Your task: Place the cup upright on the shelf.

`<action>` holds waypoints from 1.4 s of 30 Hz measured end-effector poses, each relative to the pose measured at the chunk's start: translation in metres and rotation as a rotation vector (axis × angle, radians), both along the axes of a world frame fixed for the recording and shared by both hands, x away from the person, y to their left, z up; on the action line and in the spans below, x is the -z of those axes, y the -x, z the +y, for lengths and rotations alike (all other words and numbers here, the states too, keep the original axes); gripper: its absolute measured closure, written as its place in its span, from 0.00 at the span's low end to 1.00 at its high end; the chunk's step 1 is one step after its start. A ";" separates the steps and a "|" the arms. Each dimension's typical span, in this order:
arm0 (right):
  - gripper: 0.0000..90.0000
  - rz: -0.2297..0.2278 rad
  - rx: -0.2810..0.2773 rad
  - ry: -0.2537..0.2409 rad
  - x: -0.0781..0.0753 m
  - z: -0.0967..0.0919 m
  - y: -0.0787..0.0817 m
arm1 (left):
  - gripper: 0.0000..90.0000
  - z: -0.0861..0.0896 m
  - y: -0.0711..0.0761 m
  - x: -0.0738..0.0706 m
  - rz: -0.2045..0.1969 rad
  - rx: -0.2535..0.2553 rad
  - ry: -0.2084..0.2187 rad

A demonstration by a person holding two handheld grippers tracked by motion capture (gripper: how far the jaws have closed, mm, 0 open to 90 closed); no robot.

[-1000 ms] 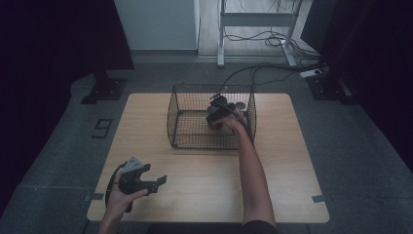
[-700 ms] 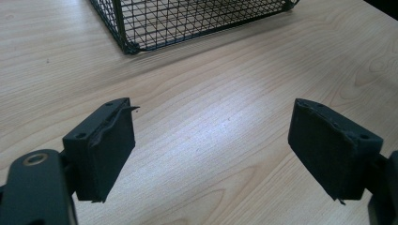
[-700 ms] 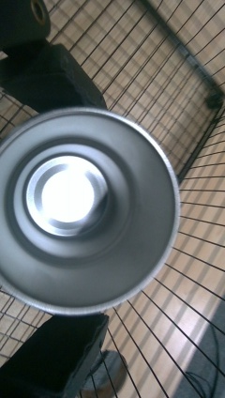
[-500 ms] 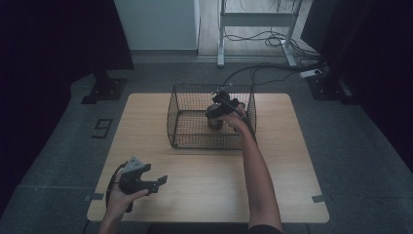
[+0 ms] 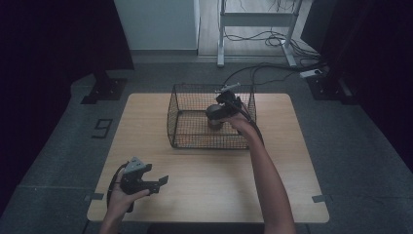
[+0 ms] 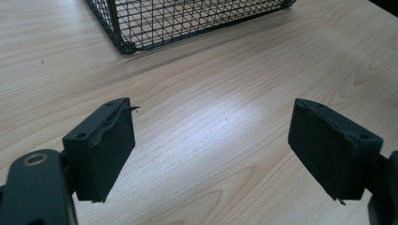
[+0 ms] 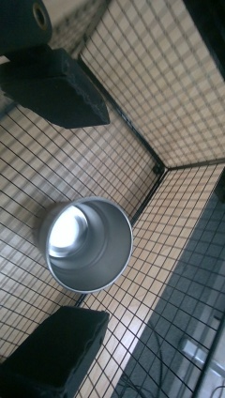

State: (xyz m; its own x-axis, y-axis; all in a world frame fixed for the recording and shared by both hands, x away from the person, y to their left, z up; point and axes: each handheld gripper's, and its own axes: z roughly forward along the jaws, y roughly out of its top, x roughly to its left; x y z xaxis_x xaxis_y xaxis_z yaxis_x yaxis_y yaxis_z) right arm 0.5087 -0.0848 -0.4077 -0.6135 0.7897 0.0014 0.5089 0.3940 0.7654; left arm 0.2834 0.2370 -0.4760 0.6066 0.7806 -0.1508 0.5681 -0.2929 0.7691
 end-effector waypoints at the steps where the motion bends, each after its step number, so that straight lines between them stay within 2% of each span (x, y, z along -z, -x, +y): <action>1: 0.08 -0.007 -0.003 -0.005 -0.003 -0.001 0.005 | 0.17 0.000 0.000 0.000 0.001 0.002 -0.001; 10: 0.12 -0.073 -0.039 -0.056 -0.013 -0.021 0.050 | 0.17 -0.003 -0.001 0.002 0.005 0.006 -0.009; 20: 0.15 -0.138 -0.026 -0.121 0.000 -0.058 0.098 | 0.17 0.000 -0.002 0.003 0.008 -0.011 -0.011; 29: 0.15 -0.179 0.013 -0.161 0.029 -0.094 0.146 | 0.17 -0.004 -0.003 0.004 0.012 -0.003 -0.019; 33: 0.15 -0.178 0.025 -0.164 0.046 -0.104 0.162 | 0.17 -0.005 -0.002 0.004 0.011 0.000 -0.023; 38: 0.16 -0.168 0.034 -0.176 0.066 -0.112 0.176 | 0.17 -0.004 -0.002 0.004 0.011 -0.001 -0.024; 42: 0.16 -0.152 0.047 -0.167 0.076 -0.116 0.180 | 0.17 -0.005 -0.003 0.004 0.010 0.000 -0.026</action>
